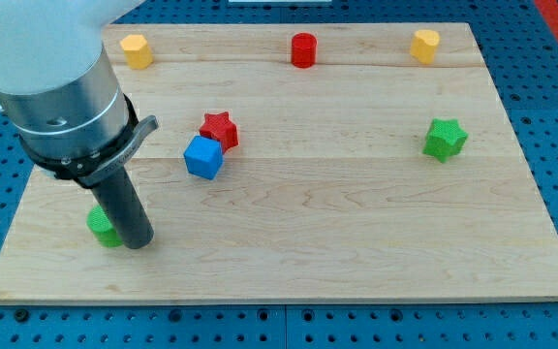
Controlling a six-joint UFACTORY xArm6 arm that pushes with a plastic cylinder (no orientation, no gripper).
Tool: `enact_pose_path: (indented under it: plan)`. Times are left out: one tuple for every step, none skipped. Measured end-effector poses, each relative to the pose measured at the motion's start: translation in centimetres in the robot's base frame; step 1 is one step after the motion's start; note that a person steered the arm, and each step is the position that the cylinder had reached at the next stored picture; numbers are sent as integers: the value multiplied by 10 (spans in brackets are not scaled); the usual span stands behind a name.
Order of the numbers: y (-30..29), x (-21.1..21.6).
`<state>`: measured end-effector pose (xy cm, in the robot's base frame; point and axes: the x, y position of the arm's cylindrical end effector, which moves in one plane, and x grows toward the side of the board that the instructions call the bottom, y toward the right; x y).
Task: Move the blue cube towards bottom center
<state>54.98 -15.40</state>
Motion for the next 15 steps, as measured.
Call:
enact_pose_path:
  plan:
    - [-25,0]
    - [-24,-6]
    - [17,-31]
    - [31,-58]
    - [32,-62]
    - [32,-62]
    - [28,-62]
    - [16,-62]
    - [10,-73]
    - [10,-98]
    - [36,-104]
    - [72,-104]
    - [97,-106]
    - [102,-122]
    - [111,-145]
